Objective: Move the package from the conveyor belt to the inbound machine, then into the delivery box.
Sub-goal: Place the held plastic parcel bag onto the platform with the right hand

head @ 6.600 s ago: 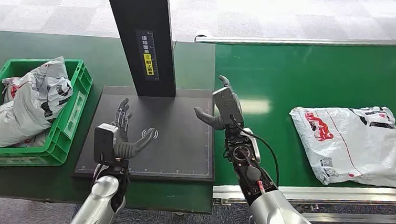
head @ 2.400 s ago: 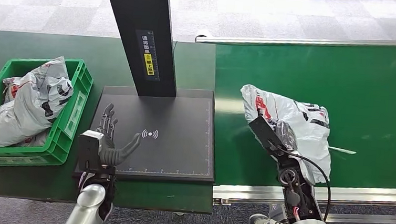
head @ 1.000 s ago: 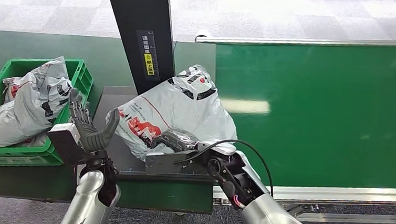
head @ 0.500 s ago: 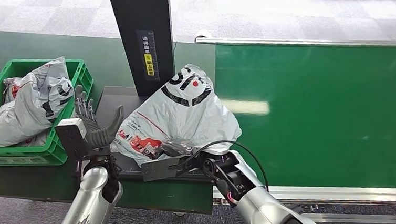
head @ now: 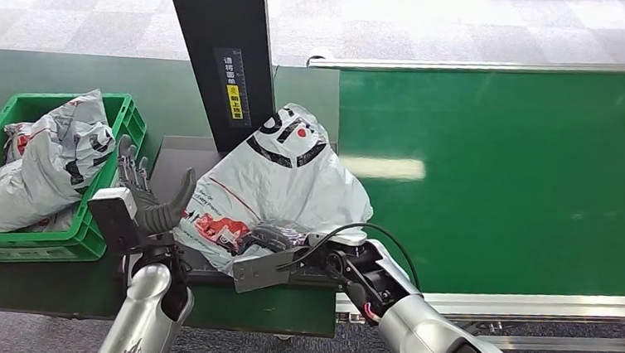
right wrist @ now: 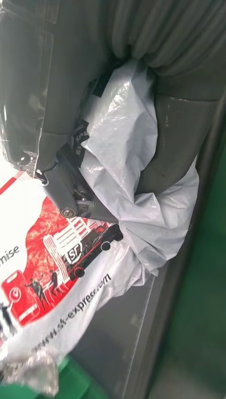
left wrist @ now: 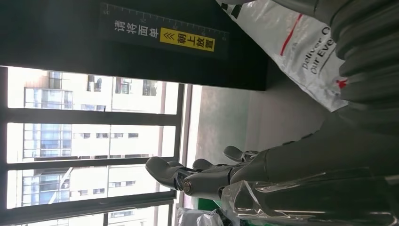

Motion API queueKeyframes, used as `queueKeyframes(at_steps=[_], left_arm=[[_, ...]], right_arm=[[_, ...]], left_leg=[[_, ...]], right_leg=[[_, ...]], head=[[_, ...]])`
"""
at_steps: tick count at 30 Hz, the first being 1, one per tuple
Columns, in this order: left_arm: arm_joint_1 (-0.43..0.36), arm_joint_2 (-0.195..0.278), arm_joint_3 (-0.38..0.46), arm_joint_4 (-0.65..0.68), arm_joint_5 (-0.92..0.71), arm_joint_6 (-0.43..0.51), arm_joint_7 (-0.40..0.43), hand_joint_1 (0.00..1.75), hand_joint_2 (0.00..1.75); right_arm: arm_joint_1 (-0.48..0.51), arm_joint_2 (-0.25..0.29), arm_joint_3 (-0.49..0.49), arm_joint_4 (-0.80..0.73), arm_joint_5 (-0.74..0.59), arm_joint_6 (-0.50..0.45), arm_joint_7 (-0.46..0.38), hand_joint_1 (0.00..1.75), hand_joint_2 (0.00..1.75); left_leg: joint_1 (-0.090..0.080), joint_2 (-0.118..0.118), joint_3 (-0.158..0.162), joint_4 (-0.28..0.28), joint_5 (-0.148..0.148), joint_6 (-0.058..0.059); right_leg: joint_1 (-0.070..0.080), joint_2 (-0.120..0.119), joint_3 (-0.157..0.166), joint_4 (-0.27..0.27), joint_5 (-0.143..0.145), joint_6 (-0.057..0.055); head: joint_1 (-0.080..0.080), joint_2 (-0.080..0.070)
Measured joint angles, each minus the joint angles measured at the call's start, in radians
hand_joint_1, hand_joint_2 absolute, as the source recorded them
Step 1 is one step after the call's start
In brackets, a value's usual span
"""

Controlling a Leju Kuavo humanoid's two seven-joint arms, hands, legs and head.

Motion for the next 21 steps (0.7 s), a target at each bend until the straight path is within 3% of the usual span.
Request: queueKeyframes(at_steps=[4,6,9,10,11,21], left_arm=[[0.007,0.000,0.000,0.000,0.000,-0.002,-0.002,0.00,1.75],[0.010,0.000,0.000,0.000,0.000,-0.003,-0.004,0.00,1.75],[0.013,0.000,0.000,0.000,0.000,-0.003,-0.008,0.00,1.75],[0.014,0.000,0.001,0.000,0.000,-0.004,-0.009,0.00,1.75],[0.015,0.000,0.001,0.000,0.000,-0.005,-0.010,0.00,1.75],[0.015,0.000,0.002,0.000,0.000,-0.012,-0.013,0.00,1.75]], right_arm=[[0.002,-0.003,-0.003,-0.017,-0.040,-0.003,-0.051,1.71,1.75],[0.004,-0.004,-0.008,-0.023,-0.053,-0.004,-0.066,1.51,1.75],[0.005,-0.004,-0.017,-0.028,-0.059,-0.020,-0.074,0.51,1.75],[0.004,-0.004,-0.020,-0.029,-0.058,-0.025,-0.073,0.23,1.75],[0.004,-0.004,-0.022,-0.029,-0.058,-0.028,-0.074,0.12,1.75],[0.004,-0.004,-0.034,-0.029,-0.057,-0.030,-0.077,0.00,1.75]], left_leg=[[0.000,0.000,0.000,0.000,0.000,0.000],[0.000,0.000,0.000,0.000,0.000,0.000],[0.000,0.000,0.000,0.000,0.000,0.000],[0.000,0.000,0.000,0.000,0.000,0.000],[0.000,0.000,0.000,0.000,0.000,0.000],[0.000,0.000,0.000,0.000,0.000,0.000]], right_leg=[[0.000,0.000,0.000,0.000,0.000,0.000],[0.000,0.000,0.000,0.000,0.000,0.000],[0.000,0.000,0.000,0.000,0.000,0.000],[0.000,0.000,0.000,0.000,0.000,0.000],[0.000,0.000,0.000,0.000,0.000,0.000],[0.000,0.000,0.000,0.000,0.000,0.000]], head=[[0.000,0.000],[0.000,0.000],[0.000,0.000],[0.000,0.000],[0.000,0.000],[0.000,0.000]])
